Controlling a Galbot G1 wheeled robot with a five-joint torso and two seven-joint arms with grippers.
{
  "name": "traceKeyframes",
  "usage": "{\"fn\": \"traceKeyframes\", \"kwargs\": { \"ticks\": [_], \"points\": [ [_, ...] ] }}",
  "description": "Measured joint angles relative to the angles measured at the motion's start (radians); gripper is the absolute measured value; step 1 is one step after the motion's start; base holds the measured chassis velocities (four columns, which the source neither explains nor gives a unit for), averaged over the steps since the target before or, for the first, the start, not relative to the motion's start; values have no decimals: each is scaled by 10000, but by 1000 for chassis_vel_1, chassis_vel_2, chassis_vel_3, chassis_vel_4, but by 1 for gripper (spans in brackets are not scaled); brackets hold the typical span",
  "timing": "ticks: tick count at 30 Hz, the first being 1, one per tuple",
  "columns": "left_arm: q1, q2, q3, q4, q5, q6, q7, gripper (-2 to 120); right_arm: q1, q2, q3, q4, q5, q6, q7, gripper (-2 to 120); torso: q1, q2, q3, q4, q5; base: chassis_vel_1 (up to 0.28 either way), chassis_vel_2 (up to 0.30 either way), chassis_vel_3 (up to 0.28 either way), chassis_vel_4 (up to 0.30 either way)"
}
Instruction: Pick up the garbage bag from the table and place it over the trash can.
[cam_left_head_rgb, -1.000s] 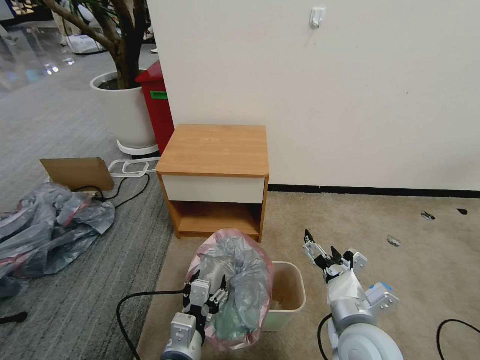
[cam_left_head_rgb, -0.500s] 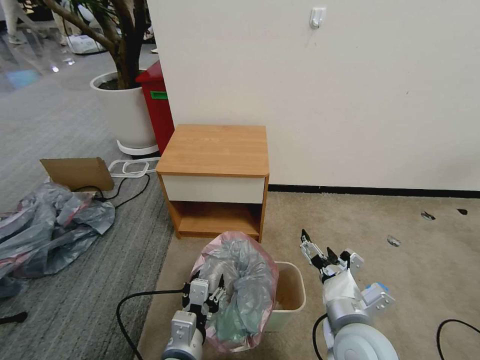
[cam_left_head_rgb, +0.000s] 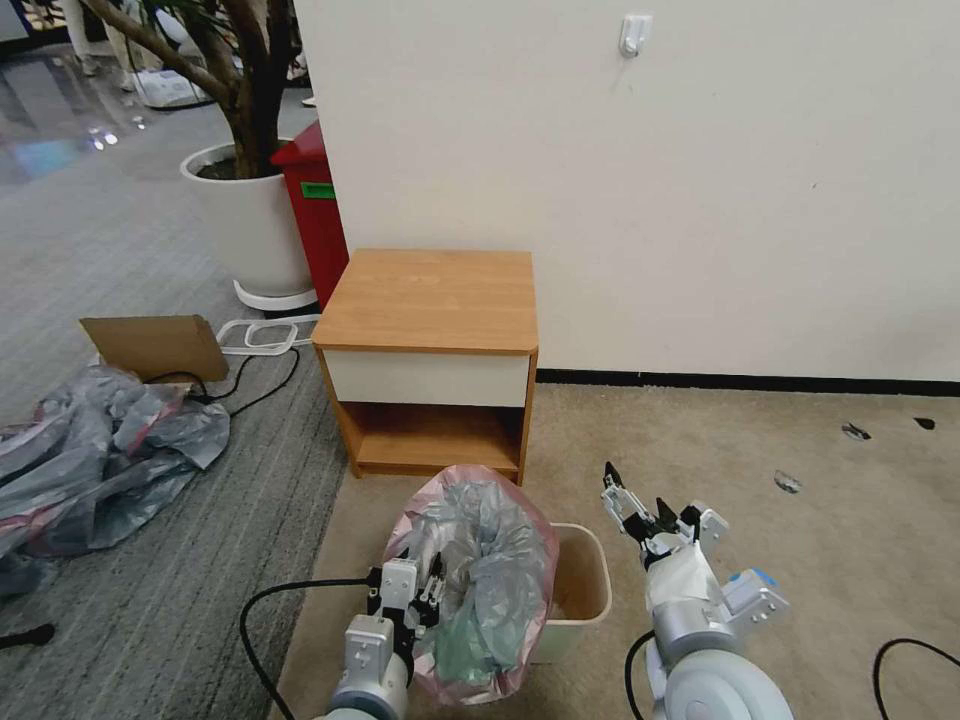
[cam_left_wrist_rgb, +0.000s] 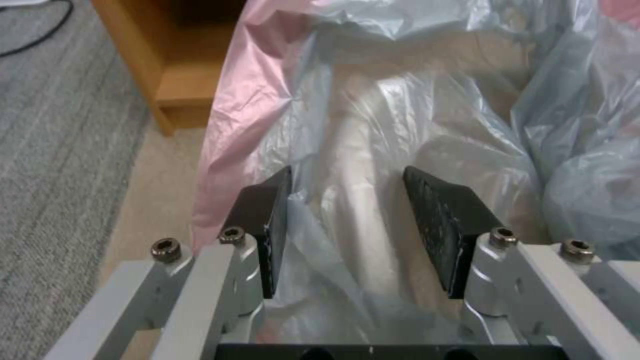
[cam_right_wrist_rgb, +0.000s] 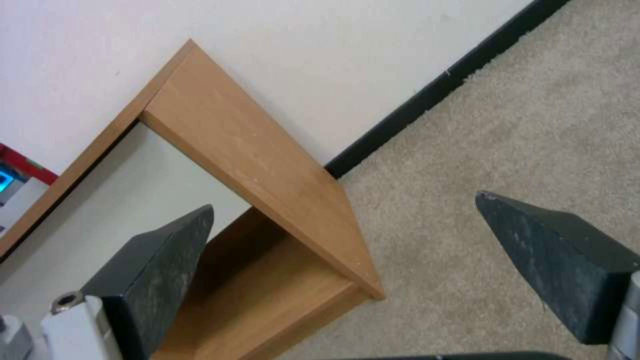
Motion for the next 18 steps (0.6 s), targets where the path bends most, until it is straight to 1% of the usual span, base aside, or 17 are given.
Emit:
{"fn": "traceKeyframes", "kwargs": {
  "ticks": [4,7,10,11,12,14,15,18],
  "points": [
    [-142,-11,109,88,-210,231,-161,46,-28,2,2,-16,-2,44,-3,100,0,1,0,0,0,0,0,0,0],
    [-218,-16,150,107,-333,361,-259,42,-51,3,16,-37,-2,78,-8,100,0,0,0,0,0,0,0,0,0],
    [-396,2,227,126,-716,662,-519,41,-119,17,35,-105,-33,145,-20,100,0,0,0,0,0,0,0,0,0],
    [-396,2,227,126,-716,662,-519,41,-119,17,35,-105,-33,145,-20,100,0,0,0,0,0,0,0,0,0],
    [-465,36,265,129,-906,826,-670,41,-145,23,33,-138,-74,187,-27,100,-1,1,0,0,0,0,0,0,0],
    [-609,131,323,120,-1283,1283,-961,36,-187,33,21,-226,-150,274,-38,100,0,0,0,0,0,0,0,0,0],
    [-609,131,323,120,-1283,1283,-961,36,-187,33,21,-226,-150,274,-38,100,0,0,0,0,0,0,0,0,0],
    [-786,249,331,96,-1600,1657,-1161,27,-244,72,-9,-335,-203,354,-48,100,-1,0,0,0,1,0,0,0,0]
  ]
}}
